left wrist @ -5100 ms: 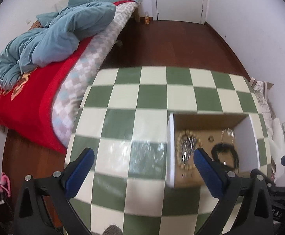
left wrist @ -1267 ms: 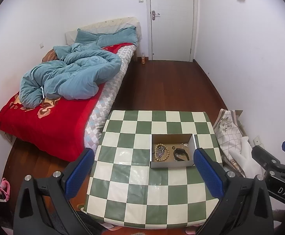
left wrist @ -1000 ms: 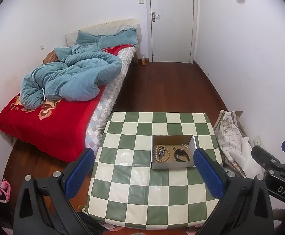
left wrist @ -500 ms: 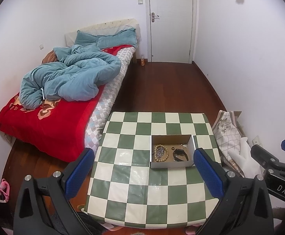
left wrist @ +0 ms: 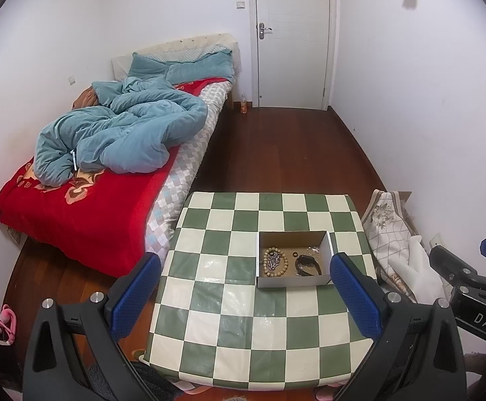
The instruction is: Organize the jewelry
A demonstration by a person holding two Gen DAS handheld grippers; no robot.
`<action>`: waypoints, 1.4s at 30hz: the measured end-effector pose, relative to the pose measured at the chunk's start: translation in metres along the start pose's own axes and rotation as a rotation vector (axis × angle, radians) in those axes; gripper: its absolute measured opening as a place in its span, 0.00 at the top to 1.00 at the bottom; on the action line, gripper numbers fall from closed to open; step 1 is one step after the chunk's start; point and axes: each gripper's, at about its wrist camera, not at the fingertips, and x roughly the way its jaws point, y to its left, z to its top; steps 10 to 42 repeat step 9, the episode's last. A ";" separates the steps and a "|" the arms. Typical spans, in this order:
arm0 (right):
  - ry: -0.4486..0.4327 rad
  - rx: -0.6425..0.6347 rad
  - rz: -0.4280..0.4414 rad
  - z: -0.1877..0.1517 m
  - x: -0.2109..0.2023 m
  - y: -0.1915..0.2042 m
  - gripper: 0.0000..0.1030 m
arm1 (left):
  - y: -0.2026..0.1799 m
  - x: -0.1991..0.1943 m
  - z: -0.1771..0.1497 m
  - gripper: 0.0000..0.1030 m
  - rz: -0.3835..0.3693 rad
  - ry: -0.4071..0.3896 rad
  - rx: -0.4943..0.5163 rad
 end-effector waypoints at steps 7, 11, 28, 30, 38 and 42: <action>0.001 -0.001 0.002 -0.001 0.001 0.001 0.00 | 0.000 -0.001 -0.001 0.00 -0.005 -0.002 -0.002; 0.001 -0.005 0.002 0.000 -0.001 -0.001 0.00 | 0.000 -0.001 0.000 0.00 -0.002 -0.004 -0.007; 0.001 -0.005 0.002 0.000 -0.001 -0.001 0.00 | 0.000 -0.001 0.000 0.00 -0.002 -0.004 -0.007; 0.001 -0.005 0.002 0.000 -0.001 -0.001 0.00 | 0.000 -0.001 0.000 0.00 -0.002 -0.004 -0.007; 0.001 -0.005 0.002 0.000 -0.001 -0.001 0.00 | 0.000 -0.001 0.000 0.00 -0.002 -0.004 -0.007; 0.001 -0.005 0.002 0.000 -0.001 -0.001 0.00 | 0.000 -0.001 0.000 0.00 -0.002 -0.004 -0.007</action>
